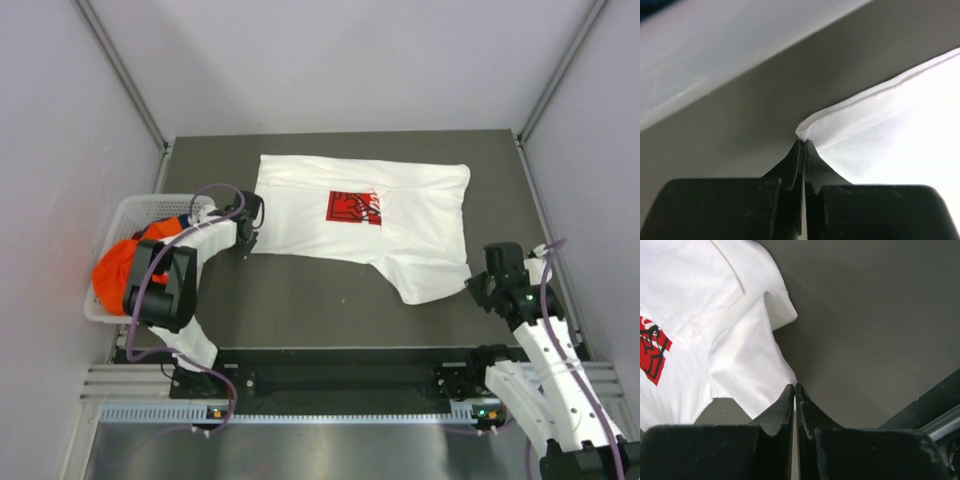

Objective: Fold and stack the t-shirts
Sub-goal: Fold the tshirt

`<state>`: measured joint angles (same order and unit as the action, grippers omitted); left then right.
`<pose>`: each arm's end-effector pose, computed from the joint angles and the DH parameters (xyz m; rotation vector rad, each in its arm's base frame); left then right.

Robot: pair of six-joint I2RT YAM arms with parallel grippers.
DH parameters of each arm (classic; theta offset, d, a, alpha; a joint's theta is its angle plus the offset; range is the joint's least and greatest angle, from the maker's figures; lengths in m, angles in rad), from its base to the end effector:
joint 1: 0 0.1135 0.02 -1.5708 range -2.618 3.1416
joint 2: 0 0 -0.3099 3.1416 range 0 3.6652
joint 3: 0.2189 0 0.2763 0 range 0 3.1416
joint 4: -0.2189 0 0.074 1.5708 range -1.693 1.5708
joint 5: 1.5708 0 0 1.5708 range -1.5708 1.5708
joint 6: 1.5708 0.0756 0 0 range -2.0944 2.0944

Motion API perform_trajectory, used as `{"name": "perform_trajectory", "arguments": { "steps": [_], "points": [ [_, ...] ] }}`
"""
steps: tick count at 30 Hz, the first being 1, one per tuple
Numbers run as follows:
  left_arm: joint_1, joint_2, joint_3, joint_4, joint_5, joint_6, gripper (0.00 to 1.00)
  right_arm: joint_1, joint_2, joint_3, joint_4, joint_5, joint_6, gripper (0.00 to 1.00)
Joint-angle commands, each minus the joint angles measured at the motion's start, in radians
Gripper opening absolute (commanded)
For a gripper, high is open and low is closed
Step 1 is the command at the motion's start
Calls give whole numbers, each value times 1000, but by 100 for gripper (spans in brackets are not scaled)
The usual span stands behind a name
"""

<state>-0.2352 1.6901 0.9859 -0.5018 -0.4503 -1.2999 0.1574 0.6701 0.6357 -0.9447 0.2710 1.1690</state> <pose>0.3499 -0.0500 0.1596 -1.3983 2.1598 0.0944 0.1322 0.0005 0.2348 1.3058 2.1425 0.2011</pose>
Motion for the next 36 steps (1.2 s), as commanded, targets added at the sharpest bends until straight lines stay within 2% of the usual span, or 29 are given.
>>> {"name": "perform_trajectory", "arguments": {
  "steps": [1,8,14,22,26,36],
  "points": [
    [2,-29,83,-64,-79,83,0,14,-4,97,12,112,-75,0],
    [-4,32,246,-116,-93,195,0,14,54,157,217,119,-276,0],
    [-4,132,387,-162,-114,258,0,11,229,235,319,135,-373,0],
    [-1,299,617,-241,-154,297,0,-44,508,444,363,182,-508,0],
    [-1,387,749,-274,-198,304,0,-117,664,568,385,122,-572,0],
    [14,510,875,-247,-183,318,0,-148,871,703,454,-12,-643,0]
  ]
}}
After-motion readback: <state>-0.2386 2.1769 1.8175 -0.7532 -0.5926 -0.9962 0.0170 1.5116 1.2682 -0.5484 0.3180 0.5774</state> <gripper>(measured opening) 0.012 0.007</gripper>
